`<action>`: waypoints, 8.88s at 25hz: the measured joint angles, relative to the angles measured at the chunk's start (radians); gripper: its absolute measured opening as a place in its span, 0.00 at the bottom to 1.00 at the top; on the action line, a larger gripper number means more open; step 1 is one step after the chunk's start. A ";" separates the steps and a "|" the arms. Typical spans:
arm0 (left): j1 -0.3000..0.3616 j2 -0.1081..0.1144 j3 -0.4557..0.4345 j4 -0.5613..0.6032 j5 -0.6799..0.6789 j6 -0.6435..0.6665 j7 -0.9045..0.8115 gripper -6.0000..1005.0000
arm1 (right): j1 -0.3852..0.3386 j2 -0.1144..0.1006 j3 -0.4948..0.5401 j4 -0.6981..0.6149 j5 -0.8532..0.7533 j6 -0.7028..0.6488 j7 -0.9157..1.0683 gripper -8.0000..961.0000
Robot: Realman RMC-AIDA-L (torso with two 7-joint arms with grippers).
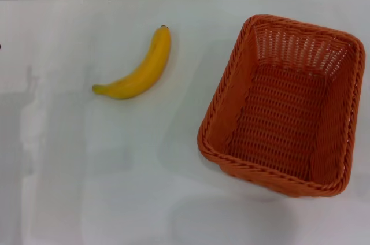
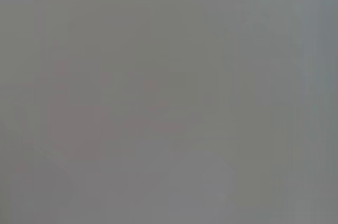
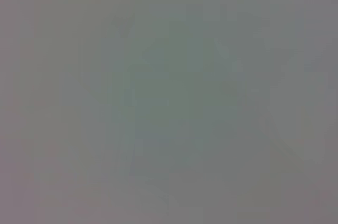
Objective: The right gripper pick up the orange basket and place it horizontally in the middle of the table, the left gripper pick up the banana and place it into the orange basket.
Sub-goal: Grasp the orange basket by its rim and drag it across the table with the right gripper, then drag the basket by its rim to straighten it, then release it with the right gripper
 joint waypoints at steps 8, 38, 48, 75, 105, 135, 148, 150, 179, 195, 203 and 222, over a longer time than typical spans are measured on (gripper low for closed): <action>0.009 -0.001 0.000 0.003 0.017 0.000 0.000 0.86 | 0.004 0.002 0.006 0.015 0.004 0.001 0.000 0.91; 0.006 0.001 0.000 0.004 0.025 0.000 0.000 0.86 | 0.006 -0.035 -0.091 -0.130 -0.049 0.059 0.463 0.91; 0.000 -0.001 0.002 0.016 0.053 -0.008 0.000 0.86 | 0.134 -0.259 -0.169 -0.294 -0.527 0.138 1.394 0.91; -0.022 -0.002 0.003 0.021 0.105 -0.048 0.006 0.86 | 0.700 -0.403 -0.334 -0.555 -1.704 -0.125 2.020 0.91; -0.037 -0.002 0.045 0.022 0.108 -0.063 0.006 0.86 | 0.699 -0.220 -0.336 -0.708 -1.901 0.030 2.151 0.91; -0.040 -0.004 0.054 0.022 0.107 -0.066 0.006 0.86 | 0.746 -0.149 -0.457 -0.747 -1.973 0.165 2.082 0.91; -0.052 -0.004 0.054 0.022 0.107 -0.088 0.006 0.86 | 0.728 -0.128 -0.465 -0.743 -2.016 0.198 2.076 0.91; -0.052 -0.004 0.054 0.022 0.107 -0.088 0.006 0.86 | 0.727 -0.122 -0.465 -0.743 -2.033 0.204 2.075 0.91; -0.052 -0.002 0.054 0.013 0.123 -0.104 0.006 0.86 | 0.688 -0.065 -0.517 -0.736 -2.103 0.296 2.072 0.90; -0.050 -0.002 0.054 0.013 0.130 -0.104 0.006 0.86 | 0.639 -0.041 -0.544 -0.754 -2.123 0.370 2.064 0.84; -0.053 -0.002 0.054 0.013 0.129 -0.106 0.006 0.86 | 0.629 -0.041 -0.535 -0.774 -2.124 0.355 2.084 0.56; -0.077 -0.002 0.054 0.013 0.130 -0.122 0.006 0.86 | 0.676 -0.084 -0.300 -0.774 -2.111 0.085 2.095 0.32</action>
